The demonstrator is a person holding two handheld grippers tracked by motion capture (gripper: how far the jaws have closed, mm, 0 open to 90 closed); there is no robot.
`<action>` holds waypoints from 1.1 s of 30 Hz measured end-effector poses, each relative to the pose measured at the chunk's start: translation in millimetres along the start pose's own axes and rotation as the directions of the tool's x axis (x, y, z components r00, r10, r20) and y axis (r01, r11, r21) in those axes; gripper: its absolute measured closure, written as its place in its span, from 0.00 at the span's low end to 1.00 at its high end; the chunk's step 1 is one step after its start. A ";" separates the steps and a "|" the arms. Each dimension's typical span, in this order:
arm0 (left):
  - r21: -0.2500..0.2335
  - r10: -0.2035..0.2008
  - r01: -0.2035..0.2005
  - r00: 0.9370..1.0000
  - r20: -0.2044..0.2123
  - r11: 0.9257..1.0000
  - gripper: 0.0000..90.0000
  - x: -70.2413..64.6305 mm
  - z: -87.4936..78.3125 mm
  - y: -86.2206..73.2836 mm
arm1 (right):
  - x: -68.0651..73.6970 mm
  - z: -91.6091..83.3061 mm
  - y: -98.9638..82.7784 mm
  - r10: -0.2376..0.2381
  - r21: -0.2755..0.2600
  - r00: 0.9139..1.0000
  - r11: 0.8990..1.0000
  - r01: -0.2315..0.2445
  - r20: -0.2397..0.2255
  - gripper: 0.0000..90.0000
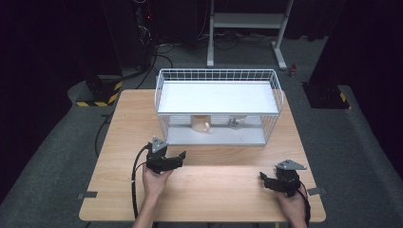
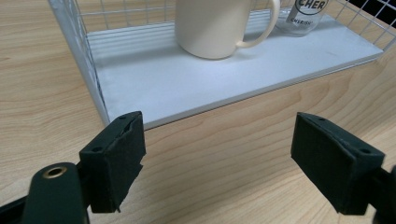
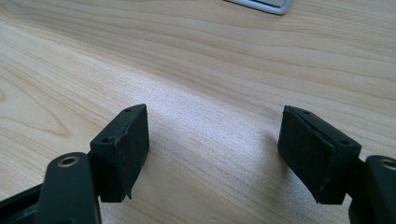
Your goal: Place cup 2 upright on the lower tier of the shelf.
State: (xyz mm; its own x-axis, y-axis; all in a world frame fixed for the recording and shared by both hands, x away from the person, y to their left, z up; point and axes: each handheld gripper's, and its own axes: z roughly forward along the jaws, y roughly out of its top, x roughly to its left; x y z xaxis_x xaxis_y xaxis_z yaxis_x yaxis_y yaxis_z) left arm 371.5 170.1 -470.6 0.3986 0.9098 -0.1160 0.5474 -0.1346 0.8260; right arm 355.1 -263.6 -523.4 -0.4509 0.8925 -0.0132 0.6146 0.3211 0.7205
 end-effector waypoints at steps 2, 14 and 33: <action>0.001 -0.003 0.003 1.000 0.000 1.000 0.20 0.5 -1.5 -1.2 | 0.0 0.0 0.0 0.000 0.000 1.000 1.000 0.000 0.000 0.28; -0.002 -0.007 0.007 1.000 -0.013 1.000 0.19 4.8 -11.5 -7.9 | 0.1 0.0 0.0 0.001 0.000 1.000 1.000 -0.001 -0.001 0.28; 0.019 0.006 -0.005 1.000 -0.024 1.000 0.17 6.8 -21.3 -23.2 | -0.1 0.1 0.0 0.000 0.000 1.000 1.000 0.000 0.001 0.28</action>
State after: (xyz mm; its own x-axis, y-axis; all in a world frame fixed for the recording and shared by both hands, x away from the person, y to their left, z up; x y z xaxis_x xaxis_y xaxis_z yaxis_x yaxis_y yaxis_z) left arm 345.8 187.8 -478.8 0.3836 0.9183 -0.0978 0.5589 -0.1466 0.8161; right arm 355.2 -263.7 -523.4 -0.4506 0.8926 -0.0139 0.6143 0.3214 0.7207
